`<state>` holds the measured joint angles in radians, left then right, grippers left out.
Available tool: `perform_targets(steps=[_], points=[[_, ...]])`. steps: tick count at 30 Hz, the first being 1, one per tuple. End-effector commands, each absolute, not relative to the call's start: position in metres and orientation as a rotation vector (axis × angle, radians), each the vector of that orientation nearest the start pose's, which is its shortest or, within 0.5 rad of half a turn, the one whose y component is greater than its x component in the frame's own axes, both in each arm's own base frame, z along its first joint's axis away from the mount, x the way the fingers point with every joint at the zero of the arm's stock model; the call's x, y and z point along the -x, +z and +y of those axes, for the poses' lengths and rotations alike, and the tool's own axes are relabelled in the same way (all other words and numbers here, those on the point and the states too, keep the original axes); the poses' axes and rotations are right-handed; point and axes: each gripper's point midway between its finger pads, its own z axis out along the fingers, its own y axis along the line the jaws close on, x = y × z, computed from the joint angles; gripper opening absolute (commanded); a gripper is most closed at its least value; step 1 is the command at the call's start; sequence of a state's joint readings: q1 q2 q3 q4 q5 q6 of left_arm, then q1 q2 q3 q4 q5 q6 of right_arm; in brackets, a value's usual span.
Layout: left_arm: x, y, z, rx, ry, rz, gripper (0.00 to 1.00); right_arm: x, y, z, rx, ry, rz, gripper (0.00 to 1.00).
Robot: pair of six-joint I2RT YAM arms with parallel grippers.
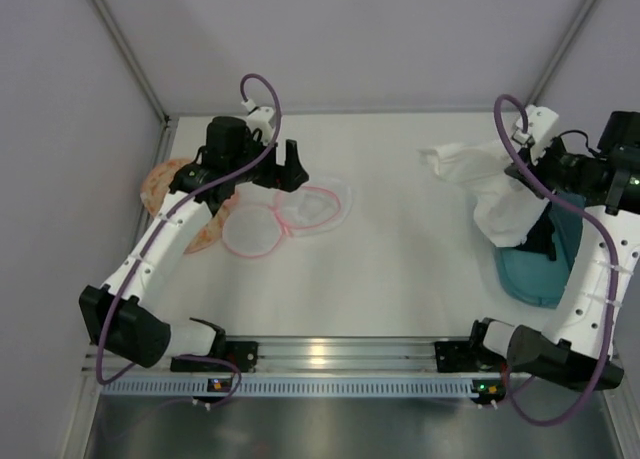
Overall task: Place the bra in the laundry bag and zip it closed
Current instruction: Pick up the bra from the bin, then place the bra at the center of the board.
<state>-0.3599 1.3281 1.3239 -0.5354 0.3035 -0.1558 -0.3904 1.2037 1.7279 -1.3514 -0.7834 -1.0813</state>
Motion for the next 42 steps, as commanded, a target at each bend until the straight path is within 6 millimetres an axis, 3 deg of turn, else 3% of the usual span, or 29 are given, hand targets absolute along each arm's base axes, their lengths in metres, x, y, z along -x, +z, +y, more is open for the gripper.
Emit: perform_targets(steps=[1, 6, 8, 9, 11, 12, 13, 17, 21, 22, 23, 31, 36, 42], points=[[-0.335, 0.305, -0.191, -0.408, -0.661, 2.009, 0.98, -0.233, 0.356, 0.051, 1.092, 0.358, 1.794, 0.00], [-0.307, 0.315, -0.211, -0.485, -0.958, 1.980, 0.98, -0.216, 0.360, 0.095, 1.187, 0.532, 1.664, 0.00], [-0.282, 0.318, -0.231, -0.566, -1.193, 1.965, 0.98, -0.212, 0.356, 0.107, 1.198, 0.604, 1.635, 0.00], [-0.277, 0.327, -0.239, -0.525, -1.312, 1.954, 0.98, -0.206, 0.357, 0.115, 1.224, 0.626, 1.598, 0.00], [-0.262, 0.317, -0.251, -0.481, -1.547, 2.013, 0.99, -0.206, 0.355, 0.124, 1.230, 0.666, 1.553, 0.00], [-0.263, 0.327, -0.258, -0.396, -1.658, 2.006, 0.99, -0.200, 0.356, 0.130, 1.243, 0.683, 1.525, 0.00], [-0.256, 0.315, -0.260, -0.368, -1.717, 2.018, 0.99, -0.200, 0.354, 0.134, 1.250, 0.700, 1.493, 0.00], [-0.250, 0.316, -0.262, -0.245, -1.782, 1.945, 0.98, -0.189, 0.356, 0.148, 1.265, 0.764, 1.405, 0.00], [-0.233, 0.321, -0.280, -0.175, -1.911, 1.932, 0.99, -0.180, 0.360, 0.164, 1.263, 0.815, 1.354, 0.00], [-0.227, 0.316, -0.286, -0.163, -1.941, 1.946, 0.98, -0.182, 0.352, 0.165, 1.256, 0.825, 1.372, 0.00], [-0.226, 0.324, -0.289, -0.149, -1.977, 1.920, 0.99, -0.183, 0.355, 0.169, 1.269, 0.815, 1.337, 0.00], [-0.237, 0.355, -0.296, -0.003, -2.111, 1.840, 0.98, -0.191, 0.334, 0.181, 1.218, 0.839, 1.403, 0.00], [-0.236, 0.375, -0.296, -0.019, -2.156, 1.783, 0.84, -0.207, 0.326, 0.184, 1.156, 0.832, 1.431, 0.00], [-0.224, 0.374, -0.295, -0.043, -2.170, 1.783, 0.70, -0.223, 0.321, 0.187, 1.101, 0.848, 1.441, 0.00]])
